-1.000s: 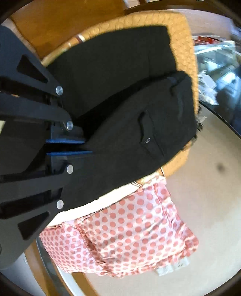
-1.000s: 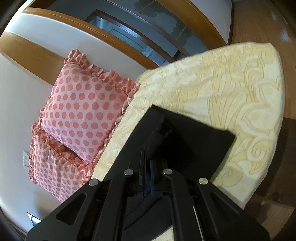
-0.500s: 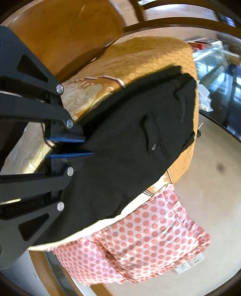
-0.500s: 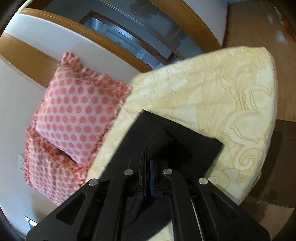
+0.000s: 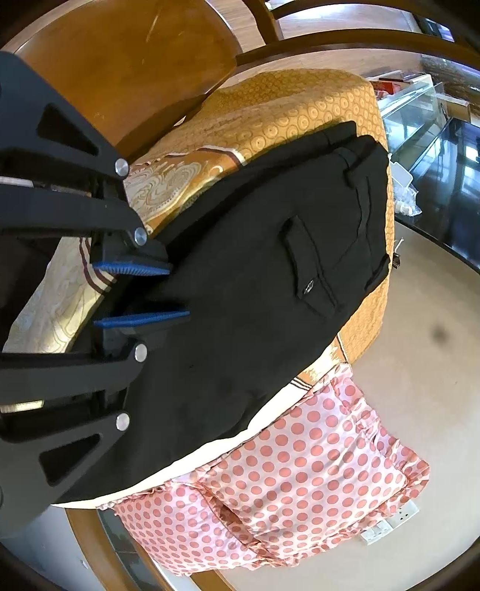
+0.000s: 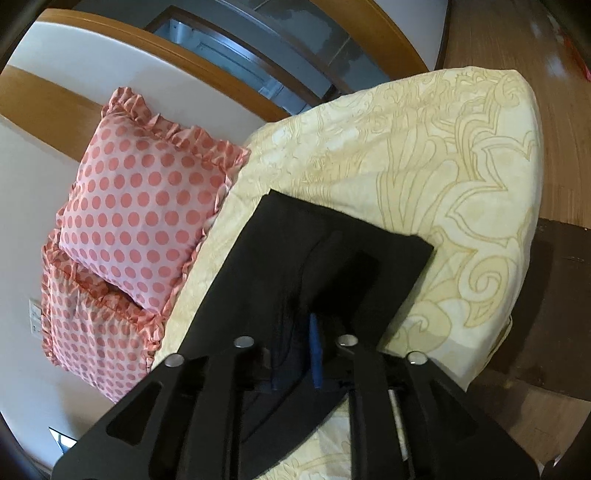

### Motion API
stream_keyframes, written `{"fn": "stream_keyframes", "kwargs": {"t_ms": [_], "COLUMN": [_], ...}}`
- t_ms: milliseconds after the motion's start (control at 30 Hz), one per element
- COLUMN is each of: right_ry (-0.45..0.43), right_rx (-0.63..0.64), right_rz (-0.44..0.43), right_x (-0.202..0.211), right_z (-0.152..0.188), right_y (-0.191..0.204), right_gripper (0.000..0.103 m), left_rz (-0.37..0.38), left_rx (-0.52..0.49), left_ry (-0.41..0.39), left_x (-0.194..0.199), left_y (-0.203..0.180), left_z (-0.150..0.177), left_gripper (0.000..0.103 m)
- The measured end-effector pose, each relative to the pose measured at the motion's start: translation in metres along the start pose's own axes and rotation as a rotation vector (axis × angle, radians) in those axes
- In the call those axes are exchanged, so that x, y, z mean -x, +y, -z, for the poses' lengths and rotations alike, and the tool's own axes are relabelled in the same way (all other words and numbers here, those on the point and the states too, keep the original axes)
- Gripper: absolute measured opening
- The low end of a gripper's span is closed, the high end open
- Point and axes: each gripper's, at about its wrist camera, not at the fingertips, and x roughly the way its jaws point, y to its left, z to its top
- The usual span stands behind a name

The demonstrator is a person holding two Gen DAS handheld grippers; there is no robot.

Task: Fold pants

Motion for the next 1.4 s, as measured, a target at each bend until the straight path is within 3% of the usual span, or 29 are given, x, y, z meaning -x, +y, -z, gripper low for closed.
{"fn": "stream_keyframes", "kwargs": {"t_ms": [167,200,233,367,433,533,633,867,1200,1400], "right_ry": [0.012,0.02,0.013,-0.096,-0.126,-0.054,0.0,-0.039,-0.018,-0.016], "right_rx": [0.081,0.101,0.128,0.168,0.221,0.153,0.049,0.078,0.109,0.109], "right_rz": [0.024,0.017,0.017,-0.1,-0.047,0.025,0.034,0.033,0.069,0.096], "right_x": [-0.011,-0.015,-0.018,0.012,0.023,0.012,0.003,0.016,0.008,0.008], "right_z": [0.005,0.004,0.0,-0.015,-0.011,-0.004,0.004,0.007,0.005,0.005], "right_y": [0.015,0.018,0.025,0.05,0.053,0.023,-0.01,-0.002,0.002,-0.004], "right_gripper": [0.022,0.004,0.003,0.003,0.003,0.003,0.003,0.003,0.003,0.005], "left_rz": [-0.015,-0.021,-0.022,0.042,0.047,0.024,0.051,0.062,0.049,0.078], "left_rx": [-0.032,-0.036,-0.037,-0.021,-0.049,-0.056,-0.013,-0.014,-0.062,-0.025], "left_ry": [0.001,0.004,0.004,0.007,-0.011,0.01,0.039,0.047,0.034,0.036], "left_x": [-0.001,-0.003,-0.004,0.003,0.01,0.005,0.0,0.002,0.006,0.01], "left_y": [-0.007,-0.009,-0.008,-0.009,-0.01,-0.002,0.01,0.011,0.009,0.021], "left_z": [0.0,-0.002,-0.005,-0.016,-0.014,-0.007,-0.004,-0.004,-0.002,-0.002], "left_gripper": [0.024,0.022,0.012,0.007,0.007,0.006,0.007,0.009,0.007,0.014]}}
